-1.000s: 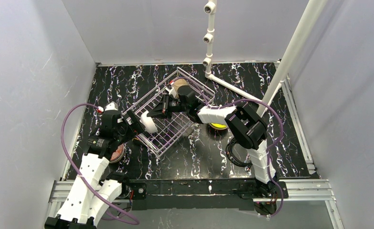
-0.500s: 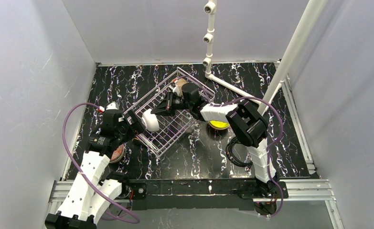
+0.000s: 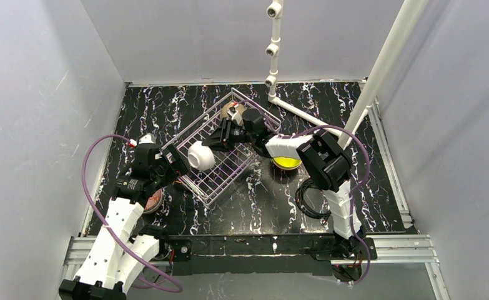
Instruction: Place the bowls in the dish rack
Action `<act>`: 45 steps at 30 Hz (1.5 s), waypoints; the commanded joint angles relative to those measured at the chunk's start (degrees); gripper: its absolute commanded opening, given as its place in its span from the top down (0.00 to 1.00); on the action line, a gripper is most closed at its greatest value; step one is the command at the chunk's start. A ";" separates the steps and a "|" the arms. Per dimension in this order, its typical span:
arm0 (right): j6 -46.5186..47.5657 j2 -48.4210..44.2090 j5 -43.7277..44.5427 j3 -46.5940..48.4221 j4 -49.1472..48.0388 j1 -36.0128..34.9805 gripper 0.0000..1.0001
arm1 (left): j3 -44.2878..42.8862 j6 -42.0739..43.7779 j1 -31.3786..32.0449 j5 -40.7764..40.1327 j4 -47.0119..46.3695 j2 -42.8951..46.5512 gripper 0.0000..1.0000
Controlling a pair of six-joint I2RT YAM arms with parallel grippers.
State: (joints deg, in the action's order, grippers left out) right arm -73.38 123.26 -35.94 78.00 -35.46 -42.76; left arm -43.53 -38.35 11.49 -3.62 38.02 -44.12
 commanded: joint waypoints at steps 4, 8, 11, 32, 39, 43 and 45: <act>11.06 -2.48 8.54 1.25 12.07 0.48 0.46 | 0.29 0.56 0.03 -0.89 1.61 0.24 0.05; 14.02 -5.05 13.66 0.38 15.44 0.48 0.42 | 0.24 0.57 0.01 -1.10 1.69 0.26 0.05; 16.42 -7.86 17.61 -1.00 16.78 0.49 0.38 | 0.12 0.56 0.02 -1.12 1.90 0.26 0.05; 37.28 -24.99 33.82 -3.76 27.49 -1.84 0.47 | -15.06 5.06 0.03 17.78 -5.03 -12.88 0.19; 44.09 -37.45 32.50 -10.83 24.31 -4.31 0.51 | -19.59 3.10 0.61 11.72 -5.15 -25.07 0.32; 45.59 -43.17 33.28 -14.37 24.65 -4.61 0.50 | -20.34 1.28 1.26 11.64 -6.49 -31.52 0.31; 45.85 -45.55 34.52 -15.74 25.24 -4.58 0.50 | -19.82 0.54 1.93 14.34 -9.15 -34.65 0.31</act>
State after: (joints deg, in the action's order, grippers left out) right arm -30.89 82.50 -3.51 64.60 -8.25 -47.48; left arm -62.00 -36.05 12.25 8.75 31.57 -75.07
